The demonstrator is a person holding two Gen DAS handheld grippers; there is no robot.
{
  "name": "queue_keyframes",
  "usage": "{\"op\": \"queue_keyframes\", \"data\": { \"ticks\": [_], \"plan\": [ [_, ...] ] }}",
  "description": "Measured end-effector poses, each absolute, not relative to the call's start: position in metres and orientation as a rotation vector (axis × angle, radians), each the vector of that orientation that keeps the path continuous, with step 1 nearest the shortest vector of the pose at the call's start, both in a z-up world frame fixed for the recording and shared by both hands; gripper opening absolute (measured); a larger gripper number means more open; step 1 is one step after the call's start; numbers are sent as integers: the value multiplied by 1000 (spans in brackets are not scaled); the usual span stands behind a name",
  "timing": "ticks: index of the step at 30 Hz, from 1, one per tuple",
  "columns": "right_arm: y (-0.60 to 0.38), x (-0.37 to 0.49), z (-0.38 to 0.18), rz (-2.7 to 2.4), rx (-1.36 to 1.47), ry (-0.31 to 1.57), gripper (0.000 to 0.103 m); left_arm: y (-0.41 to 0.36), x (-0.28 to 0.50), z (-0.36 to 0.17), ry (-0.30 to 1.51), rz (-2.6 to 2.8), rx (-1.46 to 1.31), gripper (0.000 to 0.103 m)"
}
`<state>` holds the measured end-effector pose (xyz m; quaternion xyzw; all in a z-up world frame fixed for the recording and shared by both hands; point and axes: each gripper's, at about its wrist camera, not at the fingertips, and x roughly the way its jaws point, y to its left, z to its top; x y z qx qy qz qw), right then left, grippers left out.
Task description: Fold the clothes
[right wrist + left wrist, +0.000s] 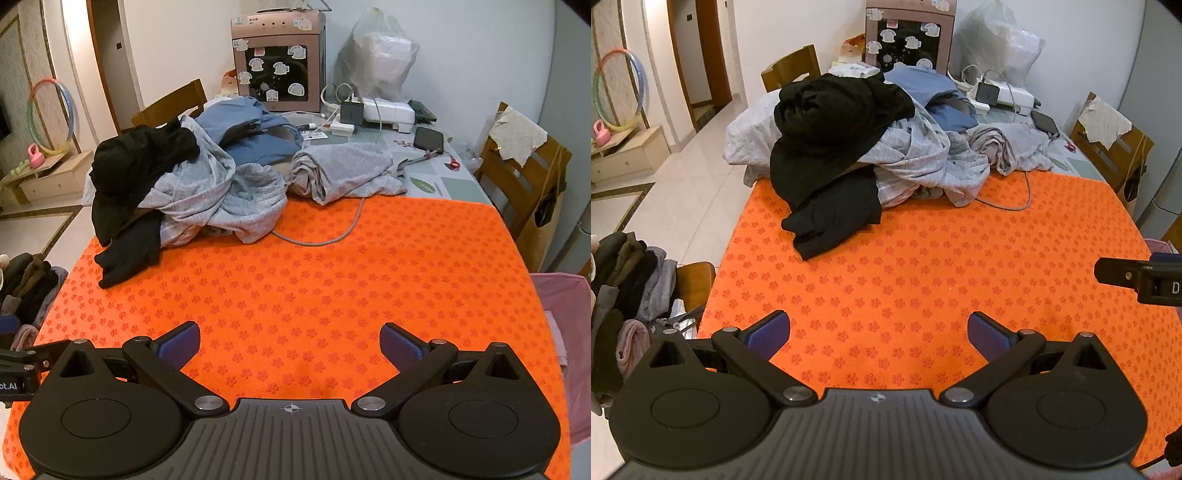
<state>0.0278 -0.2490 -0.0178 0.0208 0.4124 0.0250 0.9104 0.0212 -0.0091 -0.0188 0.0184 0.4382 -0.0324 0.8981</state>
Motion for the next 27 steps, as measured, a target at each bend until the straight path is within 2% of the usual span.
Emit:
{"op": "queue_keyframes", "data": {
  "ticks": [13,27],
  "plan": [
    [-263,71,-22,27,49,852,103,-9,53,-26,921,-67,39,103],
    [-293,192,-52,-1,32,821,102,-14,107,-38,930,-57,46,103]
  ]
}}
